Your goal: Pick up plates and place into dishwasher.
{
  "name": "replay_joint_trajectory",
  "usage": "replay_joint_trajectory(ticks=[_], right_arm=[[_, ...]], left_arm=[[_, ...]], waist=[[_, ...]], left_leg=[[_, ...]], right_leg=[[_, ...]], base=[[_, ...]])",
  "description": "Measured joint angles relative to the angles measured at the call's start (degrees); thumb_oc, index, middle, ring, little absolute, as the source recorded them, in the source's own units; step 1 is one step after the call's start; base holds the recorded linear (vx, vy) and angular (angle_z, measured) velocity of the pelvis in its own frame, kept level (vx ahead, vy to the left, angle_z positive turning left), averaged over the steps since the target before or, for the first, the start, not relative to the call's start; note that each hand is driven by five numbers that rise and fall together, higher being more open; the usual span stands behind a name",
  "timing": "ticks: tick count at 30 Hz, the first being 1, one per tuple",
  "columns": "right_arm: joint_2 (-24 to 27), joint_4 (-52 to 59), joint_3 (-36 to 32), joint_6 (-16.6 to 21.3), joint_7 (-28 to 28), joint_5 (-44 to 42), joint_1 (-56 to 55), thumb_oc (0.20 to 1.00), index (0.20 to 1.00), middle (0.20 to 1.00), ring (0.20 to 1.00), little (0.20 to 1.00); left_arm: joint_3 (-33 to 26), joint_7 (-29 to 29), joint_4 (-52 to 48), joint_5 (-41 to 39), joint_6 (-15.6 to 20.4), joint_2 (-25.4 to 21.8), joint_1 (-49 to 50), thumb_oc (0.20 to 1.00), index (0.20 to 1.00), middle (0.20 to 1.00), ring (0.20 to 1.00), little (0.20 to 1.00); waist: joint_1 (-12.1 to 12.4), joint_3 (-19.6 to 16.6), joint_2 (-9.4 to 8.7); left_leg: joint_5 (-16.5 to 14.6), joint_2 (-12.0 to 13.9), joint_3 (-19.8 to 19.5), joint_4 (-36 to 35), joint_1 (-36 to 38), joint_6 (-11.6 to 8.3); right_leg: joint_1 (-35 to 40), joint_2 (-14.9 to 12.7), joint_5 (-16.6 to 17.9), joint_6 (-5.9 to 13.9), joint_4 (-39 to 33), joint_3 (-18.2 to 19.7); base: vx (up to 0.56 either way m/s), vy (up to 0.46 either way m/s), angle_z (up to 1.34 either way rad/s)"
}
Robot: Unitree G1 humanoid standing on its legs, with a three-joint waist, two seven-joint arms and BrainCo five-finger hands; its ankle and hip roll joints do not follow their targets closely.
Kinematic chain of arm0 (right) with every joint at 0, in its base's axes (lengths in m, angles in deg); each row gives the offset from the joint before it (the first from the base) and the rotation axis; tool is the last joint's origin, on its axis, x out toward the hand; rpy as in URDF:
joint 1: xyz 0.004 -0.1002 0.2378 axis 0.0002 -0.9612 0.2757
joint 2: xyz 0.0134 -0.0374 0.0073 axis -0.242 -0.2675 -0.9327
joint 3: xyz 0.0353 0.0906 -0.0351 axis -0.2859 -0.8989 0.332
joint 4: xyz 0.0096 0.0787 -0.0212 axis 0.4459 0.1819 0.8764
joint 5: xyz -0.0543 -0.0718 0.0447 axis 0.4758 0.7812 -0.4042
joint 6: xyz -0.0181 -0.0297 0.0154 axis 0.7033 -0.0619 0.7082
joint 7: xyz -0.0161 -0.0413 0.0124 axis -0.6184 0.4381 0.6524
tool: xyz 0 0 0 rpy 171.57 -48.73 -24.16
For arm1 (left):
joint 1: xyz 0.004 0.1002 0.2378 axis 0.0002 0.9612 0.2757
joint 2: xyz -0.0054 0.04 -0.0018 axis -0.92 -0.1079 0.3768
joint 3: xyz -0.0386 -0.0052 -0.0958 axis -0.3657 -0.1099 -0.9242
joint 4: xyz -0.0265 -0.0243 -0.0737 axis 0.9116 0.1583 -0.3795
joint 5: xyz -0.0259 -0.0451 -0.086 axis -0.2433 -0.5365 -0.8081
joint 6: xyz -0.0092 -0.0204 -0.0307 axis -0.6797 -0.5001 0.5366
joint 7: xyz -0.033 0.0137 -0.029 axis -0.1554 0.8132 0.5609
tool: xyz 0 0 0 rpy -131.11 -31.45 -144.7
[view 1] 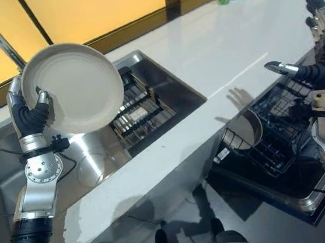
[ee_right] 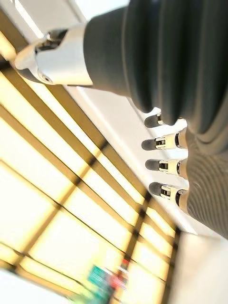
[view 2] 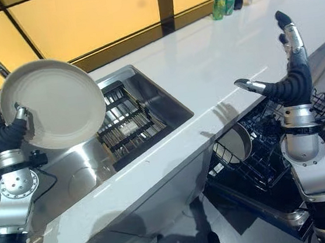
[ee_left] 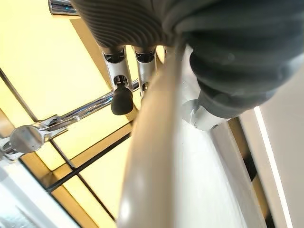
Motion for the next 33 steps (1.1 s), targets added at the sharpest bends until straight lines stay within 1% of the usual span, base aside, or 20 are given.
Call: replay_joint_trajectory(ticks=[2, 4, 5, 8, 9, 11, 15, 18, 21, 23, 26, 29, 33], right_arm=[[-1.3, 1.2, 3.3, 0.0, -1.7, -0.1, 0.3, 1.0, 1.0, 1.0, 1.0, 1.0], [-2.4, 1.8, 6.3, -0.2, -3.4, -1.3, 1.0, 1.0, 1.0, 1.0, 1.0, 1.0], [-2.6, 2.0, 8.0, -0.7, -4.1, -2.3, 1.8, 1.0, 1.0, 1.0, 1.0, 1.0], [-4.9, 2.2, 10.8, -2.6, -4.7, -4.6, 3.6, 1.0, 1.0, 1.0, 1.0, 1.0], [-5.4, 2.3, 11.8, -3.3, -4.9, -5.3, 4.3, 1.0, 1.0, 1.0, 1.0, 1.0], [-6.7, 2.3, 13.8, -5.2, -5.6, -6.8, 5.2, 1.0, 1.0, 1.0, 1.0, 1.0], [-8.0, 2.3, 18.8, -9.0, -7.7, -9.0, 5.9, 1.0, 1.0, 1.0, 1.0, 1.0], [-8.8, 2.3, 21.1, -11.1, -7.6, -9.5, 6.6, 1.0, 1.0, 1.0, 1.0, 1.0], [-9.5, 2.3, 21.6, -13.3, -7.5, -12.0, 7.0, 1.0, 1.0, 1.0, 1.0, 1.0], [-9.8, 2.3, 21.8, -16.4, -7.5, -14.1, 7.1, 1.0, 1.0, 1.0, 1.0, 1.0], [-10.3, 1.2, 22.9, -20.4, -7.1, -19.6, 7.0, 1.0, 1.0, 1.0, 1.0, 1.0], [-11.0, -0.5, 24.0, -23.0, -7.8, -26.4, 7.0, 1.0, 1.0, 1.0, 1.0, 1.0], [-11.8, -1.4, 26.3, -23.9, -8.7, -31.0, 7.0, 1.0, 1.0, 1.0, 1.0, 1.0]], left_arm=[[1.8, 1.5, -2.3, 0.0, 1.1, 1.8, 0.0, 0.2, 0.2, 0.2, 0.2, 0.2], [3.8, 3.1, -4.4, 0.3, 2.5, 2.1, 0.1, 0.2, 0.2, 0.2, 0.2, 0.2], [4.6, 3.8, -5.5, 0.5, 3.0, 2.5, 0.1, 0.2, 0.2, 0.2, 0.2, 0.2], [7.6, 5.5, -6.6, 1.4, 3.9, 3.2, 0.1, 0.2, 0.2, 0.2, 0.2, 0.2], [8.4, 5.9, -6.7, 1.7, 4.2, 3.2, 0.1, 0.2, 0.2, 0.2, 0.2, 0.2], [10.0, 6.6, -6.8, 1.8, 4.8, 3.4, 0.1, 0.2, 0.2, 0.2, 0.2, 0.2], [11.4, 7.0, -7.0, 1.8, 4.8, 3.5, 0.1, 0.2, 0.2, 0.2, 0.2, 0.2], [11.6, 7.0, -7.0, 1.7, 4.8, 3.5, 0.1, 0.2, 0.2, 0.2, 0.2, 0.2], [12.3, 7.0, -7.0, 1.7, 4.8, 3.5, 0.1, 0.2, 0.2, 0.2, 0.2, 0.2], [12.8, 7.0, -7.0, 1.7, 4.8, 3.5, 0.1, 0.2, 0.2, 0.2, 0.2, 0.2], [14.1, 7.0, -7.0, 1.8, 4.8, 3.6, 0.1, 0.2, 0.2, 0.2, 0.2, 0.2], [14.4, 7.0, -7.0, 1.8, 4.8, 3.6, 0.1, 0.2, 0.2, 0.2, 0.2, 0.2], [15.2, 7.0, -7.0, 1.7, 4.8, 3.6, 0.0, 0.2, 0.2, 0.2, 0.2, 0.2]], waist=[[0.8, -0.9, -0.34], [1.4, -1.1, -0.63], [2.2, -1.2, -0.66], [2.9, -2.0, -0.71], [3.7, -2.2, -0.67], [3.9, -2.6, -0.73], [4.1, -3.4, -0.8], [4.1, -3.7, -0.8], [4.2, -3.8, -0.81], [4.1, -4.0, -0.82], [4.2, -4.1, -0.83], [4.2, -4.1, -0.82], [4.2, -4.4, -0.85]], left_leg=[[0.0, 0.0, -0.4, 0.0, -0.1, -0.02], [0.2, 0.0, -1.1, 0.0, -0.2, -0.06], [0.3, 0.0, -1.6, 0.0, -0.2, -0.09], [0.4, 0.1, -2.1, 0.0, -0.2, -0.19], [0.4, 0.1, -2.3, 0.0, -0.3, -0.21], [0.5, 0.1, -2.5, 0.0, -0.3, -0.25], [0.6, 0.1, -3.4, 0.0, -0.4, -0.33], [0.6, 0.2, -3.5, 0.0, -0.4, -0.35], [0.6, 0.2, -3.5, 0.0, -0.3, -0.38], [0.6, 0.2, -3.5, 0.0, -0.3, -0.39], [0.6, 0.2, -3.6, 0.0, -0.3, -0.4], [0.6, 0.2, -3.9, 0.0, -0.3, -0.45], [0.6, 0.3, -4.9, 0.0, -0.3, -0.5]], right_leg=[[0.1, 0.1, -0.1, -0.06, 0.0, -0.6], [0.5, 0.1, -0.1, -0.11, 0.0, -1.3], [0.7, 0.1, -0.1, -0.12, 0.0, -1.6], [1.0, 0.1, -0.3, -0.21, 0.0, -2.3], [1.1, 0.1, -0.4, -0.22, 0.0, -2.5], [1.2, 0.2, -0.4, -0.26, 0.0, -2.8], [1.6, 0.2, -0.7, -0.36, 0.0, -3.8], [1.8, 0.2, -0.7, -0.39, 0.0, -3.9], [1.8, 0.2, -0.7, -0.39, 0.0, -4.0], [1.8, 0.2, -0.7, -0.39, 0.0, -4.0], [1.9, 0.3, -0.7, -0.39, 0.0, -4.1], [2.1, 0.3, -0.8, -0.43, 0.0, -4.3], [3.0, 0.4, -1.2, -0.55, 0.0, -5.4]], base=[[-0.04, -0.053, 0.16], [-0.04, -0.044, 0.16], [-0.04, -0.031, 0.17], [-0.05, -0.023, 0.13], [-0.06, -0.015, 0.1], [-0.06, -0.009, 0.07], [-0.04, -0.013, 0.12], [-0.02, -0.012, 0.02], [-0.04, -0.015, 0.0], [-0.02, -0.007, 0.0], [-0.02, -0.016, 0.01], [0.0, -0.023, 0.04], [-0.01, -0.019, 0.12]])
